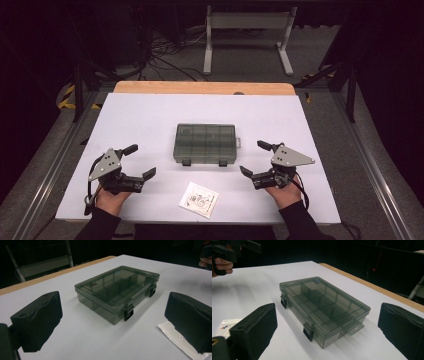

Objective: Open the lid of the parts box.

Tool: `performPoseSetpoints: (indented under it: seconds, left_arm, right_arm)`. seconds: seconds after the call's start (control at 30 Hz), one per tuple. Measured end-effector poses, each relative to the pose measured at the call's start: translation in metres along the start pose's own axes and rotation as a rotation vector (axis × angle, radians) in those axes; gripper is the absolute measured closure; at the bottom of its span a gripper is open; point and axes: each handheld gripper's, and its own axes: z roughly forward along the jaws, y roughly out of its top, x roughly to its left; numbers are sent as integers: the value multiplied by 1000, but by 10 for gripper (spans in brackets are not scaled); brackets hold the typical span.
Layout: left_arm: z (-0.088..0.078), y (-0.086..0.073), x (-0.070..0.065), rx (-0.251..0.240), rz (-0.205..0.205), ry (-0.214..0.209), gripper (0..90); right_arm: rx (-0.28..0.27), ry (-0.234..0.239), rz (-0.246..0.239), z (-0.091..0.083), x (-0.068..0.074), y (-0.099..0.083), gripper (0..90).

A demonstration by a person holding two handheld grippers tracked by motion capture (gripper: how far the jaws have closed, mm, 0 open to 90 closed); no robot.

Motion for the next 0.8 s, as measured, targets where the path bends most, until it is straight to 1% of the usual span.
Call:
performPoseSetpoints:
  seconds: [0.07,0.1,0.13,0.27,0.33,0.37,0.47,0.57,0.63,0.73,0.77,0.8]
  left_arm:
    - [3,1,0,-4,-5,-1,20]
    - [4,2,1,4,-4,-7,20]
    - [6,2,1,-5,-7,-6,20]
    - [11,5,1,1,-5,-11,19]
    - [14,6,0,16,7,-6,16]
    - [16,6,-1,24,21,-8,15]
    - [19,7,-1,26,23,-15,14]
    - [21,8,1,29,16,-22,14]
    - [23,8,2,30,4,-31,14]
    - [26,8,3,29,7,-30,17]
    - [26,9,3,37,5,-37,18]
    - [27,8,3,32,-1,-35,18]
  right_arm:
    - [1,3,-1,2,0,1,29]
    - [3,4,-1,3,-1,1,29]
    - [2,7,-1,4,-1,1,29]
    - [3,15,1,9,-1,3,25]
    - [7,18,-1,11,-1,4,21]
    - [10,19,-2,12,-2,4,19]
    - [19,22,1,15,-3,3,17]
    - [22,32,7,17,-5,4,17]
    - [25,38,1,18,-5,5,18]
    - [32,39,0,20,-7,4,20]
    - [32,39,0,20,-7,4,20]
    - [38,40,8,20,-7,5,21]
